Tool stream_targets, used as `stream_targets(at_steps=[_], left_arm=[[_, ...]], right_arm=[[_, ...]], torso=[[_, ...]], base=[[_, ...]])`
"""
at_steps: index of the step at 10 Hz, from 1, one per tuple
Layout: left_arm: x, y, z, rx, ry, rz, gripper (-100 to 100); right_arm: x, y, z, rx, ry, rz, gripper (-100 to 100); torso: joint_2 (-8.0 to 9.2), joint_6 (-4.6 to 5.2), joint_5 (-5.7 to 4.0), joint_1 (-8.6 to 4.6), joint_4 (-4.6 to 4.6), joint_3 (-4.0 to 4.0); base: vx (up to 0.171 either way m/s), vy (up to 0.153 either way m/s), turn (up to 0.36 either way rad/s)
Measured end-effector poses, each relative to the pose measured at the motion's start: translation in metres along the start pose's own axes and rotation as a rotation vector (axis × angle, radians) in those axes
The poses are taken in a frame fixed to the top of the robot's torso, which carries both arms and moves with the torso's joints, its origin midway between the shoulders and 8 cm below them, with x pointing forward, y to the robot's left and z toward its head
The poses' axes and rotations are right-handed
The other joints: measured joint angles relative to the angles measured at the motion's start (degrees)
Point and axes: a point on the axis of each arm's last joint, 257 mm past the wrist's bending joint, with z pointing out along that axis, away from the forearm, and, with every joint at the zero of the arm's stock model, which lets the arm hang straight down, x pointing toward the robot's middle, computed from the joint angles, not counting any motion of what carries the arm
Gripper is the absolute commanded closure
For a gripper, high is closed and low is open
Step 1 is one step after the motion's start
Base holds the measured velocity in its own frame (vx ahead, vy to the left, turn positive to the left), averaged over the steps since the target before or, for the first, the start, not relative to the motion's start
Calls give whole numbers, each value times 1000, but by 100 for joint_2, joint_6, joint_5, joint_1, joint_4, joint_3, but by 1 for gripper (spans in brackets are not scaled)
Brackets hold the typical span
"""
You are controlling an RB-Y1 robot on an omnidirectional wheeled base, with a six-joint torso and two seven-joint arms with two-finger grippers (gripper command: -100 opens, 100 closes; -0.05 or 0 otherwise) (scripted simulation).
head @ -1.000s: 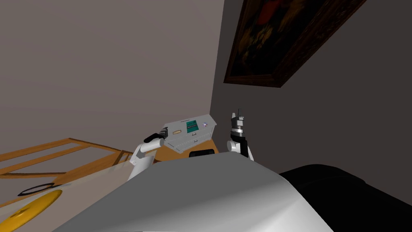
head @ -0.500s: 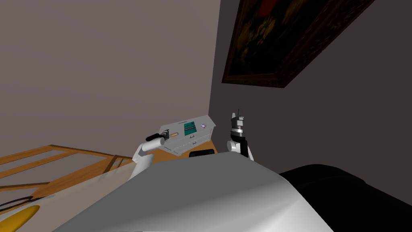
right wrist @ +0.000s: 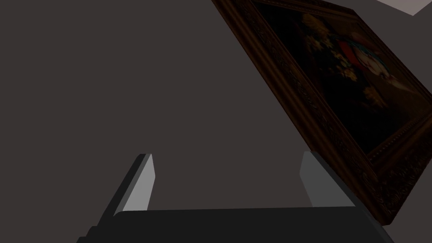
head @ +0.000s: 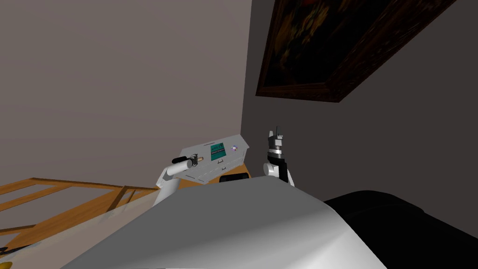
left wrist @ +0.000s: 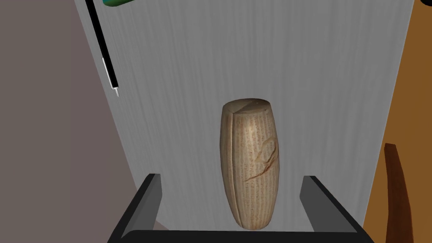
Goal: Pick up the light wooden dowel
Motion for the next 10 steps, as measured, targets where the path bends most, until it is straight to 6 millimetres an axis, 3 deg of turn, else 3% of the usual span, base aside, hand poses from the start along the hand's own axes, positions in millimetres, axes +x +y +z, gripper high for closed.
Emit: stream_targets(at_steps=[1,2,6,7,10], left_arm=[[0,2,0,-5,1,-1,0],[0,1,0,-5,1,-1,-100],[2,8,13,-6,-4,-9,-100],[2,8,14,-5,-4,-10,100],[2,8,14,-5,-4,-11,100]], right_arm=[[0,0,0,0,0,0,0],[0,0,0,0,0,0,0],[0,0,0,0,0,0,0],[0,0,0,0,0,0,0],[0,0,0,0,0,0,0]], torso=[[11,0,1,5,2,6],[19,0,2,8,4,11],[18,0,4,21,4,10],[21,-1,3,16,5,12],[22,1,0,9,4,12]], base=[[0,0,0],[10,10,-28],[13,21,-23],[0,0,0],[0,0,0]])
